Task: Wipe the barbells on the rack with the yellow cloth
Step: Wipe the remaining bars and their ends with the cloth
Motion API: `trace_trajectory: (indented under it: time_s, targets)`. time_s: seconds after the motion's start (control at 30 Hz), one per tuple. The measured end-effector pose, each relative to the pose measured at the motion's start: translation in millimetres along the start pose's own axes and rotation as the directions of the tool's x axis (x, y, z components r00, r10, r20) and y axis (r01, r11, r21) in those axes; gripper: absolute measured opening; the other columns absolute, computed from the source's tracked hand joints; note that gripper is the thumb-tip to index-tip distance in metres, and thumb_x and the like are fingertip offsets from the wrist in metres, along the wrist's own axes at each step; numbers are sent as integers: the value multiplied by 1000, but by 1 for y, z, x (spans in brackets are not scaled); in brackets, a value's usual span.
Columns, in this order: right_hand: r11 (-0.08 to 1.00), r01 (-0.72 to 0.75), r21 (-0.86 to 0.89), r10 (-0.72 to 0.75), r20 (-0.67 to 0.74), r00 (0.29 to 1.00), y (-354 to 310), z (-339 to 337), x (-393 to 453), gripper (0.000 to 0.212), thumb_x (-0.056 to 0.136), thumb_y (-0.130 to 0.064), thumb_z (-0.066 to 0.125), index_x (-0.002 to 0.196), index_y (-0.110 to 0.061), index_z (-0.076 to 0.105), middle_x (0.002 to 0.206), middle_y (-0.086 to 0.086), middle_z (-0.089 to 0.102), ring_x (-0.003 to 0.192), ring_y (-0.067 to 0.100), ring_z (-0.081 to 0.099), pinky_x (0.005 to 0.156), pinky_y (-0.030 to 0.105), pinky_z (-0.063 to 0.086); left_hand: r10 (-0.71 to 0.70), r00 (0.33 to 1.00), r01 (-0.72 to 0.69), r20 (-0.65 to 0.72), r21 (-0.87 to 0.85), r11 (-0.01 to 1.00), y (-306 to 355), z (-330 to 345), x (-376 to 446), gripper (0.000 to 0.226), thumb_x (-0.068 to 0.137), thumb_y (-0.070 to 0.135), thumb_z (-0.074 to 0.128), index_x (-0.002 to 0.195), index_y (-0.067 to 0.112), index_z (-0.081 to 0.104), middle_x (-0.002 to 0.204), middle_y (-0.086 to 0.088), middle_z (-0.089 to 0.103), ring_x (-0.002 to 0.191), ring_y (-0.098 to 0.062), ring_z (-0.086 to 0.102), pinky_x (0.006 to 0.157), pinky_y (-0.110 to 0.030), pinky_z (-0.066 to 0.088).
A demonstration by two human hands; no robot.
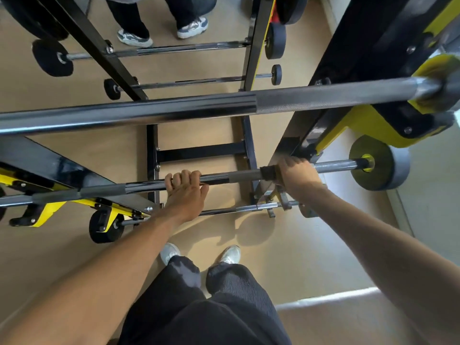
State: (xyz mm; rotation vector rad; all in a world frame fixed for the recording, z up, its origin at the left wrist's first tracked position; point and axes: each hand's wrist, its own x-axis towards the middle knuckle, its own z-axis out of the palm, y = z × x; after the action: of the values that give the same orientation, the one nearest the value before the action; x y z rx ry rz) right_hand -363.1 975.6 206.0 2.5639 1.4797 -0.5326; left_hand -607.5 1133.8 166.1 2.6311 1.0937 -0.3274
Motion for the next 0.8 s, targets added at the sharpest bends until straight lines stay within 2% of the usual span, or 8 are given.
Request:
trace_trajectory:
  time_s: [0.1,0.17,0.27,0.37,0.47,0.57,0.67,0.8]
  targets:
    - [989,140,-38,-135,107,985,-42,-10,16,25,91,-19,65,112,-13,52,98,4,60,84,18,55,77,32,49,-1,1000,1,-8,13,1000,-1,1,-1,23,99,38,31,116,22,34,107,-1,30,99,-21,29,108,-44,19]
    - [979,200,-44,-191,156,969,-64,-16,25,22,93,-23,63,107,-14,49,89,0,56,76,17,52,71,30,47,2,1000,-2,29,10,1000,-4,-3,1,27,90,27,44,114,23,30,104,0,25,95,-19,24,108,-44,19]
    - [969,241,52,-246,103,964,-121,-13,33,28,93,-34,63,108,-14,51,92,0,62,79,20,61,70,31,48,-3,992,0,128,26,1000,-4,-13,3,51,70,13,51,113,23,26,103,0,21,100,-21,26,108,-42,20]
    - [956,290,55,-290,-4,957,-172,9,33,22,95,-33,57,110,-16,55,101,-1,66,91,20,65,74,32,44,-20,983,21,183,-1,1000,-2,-15,1,58,69,11,49,123,19,27,105,1,21,106,-22,26,111,-42,19]
    - [945,302,126,-296,-59,953,-141,9,21,24,91,-24,64,111,-18,53,98,-1,61,88,17,60,83,33,47,17,983,-13,182,-22,1000,-2,-16,-1,57,72,10,52,123,21,29,107,1,24,111,-23,29,111,-40,19]
    - [982,158,105,-160,6,987,-70,-1,8,26,86,-17,66,107,-21,51,91,-4,52,83,17,54,75,32,48,94,984,-87,152,-48,995,-7,-19,-1,50,75,11,50,120,24,31,107,1,31,107,-22,35,105,-38,22]
    - [997,24,67,-23,-12,1000,-12,-11,0,10,91,-24,62,96,-24,53,82,-5,55,77,19,62,69,27,48,121,982,-109,145,-86,990,-13,-20,-1,52,78,13,50,125,24,31,108,3,31,106,-20,33,105,-37,22]
    - [994,-96,60,99,-41,994,-11,-6,0,13,91,-20,67,91,-21,53,79,0,56,67,20,52,66,25,41,168,975,-151,145,-122,981,-18,-22,-3,56,78,14,51,129,24,30,111,3,30,110,-21,34,107,-38,21]
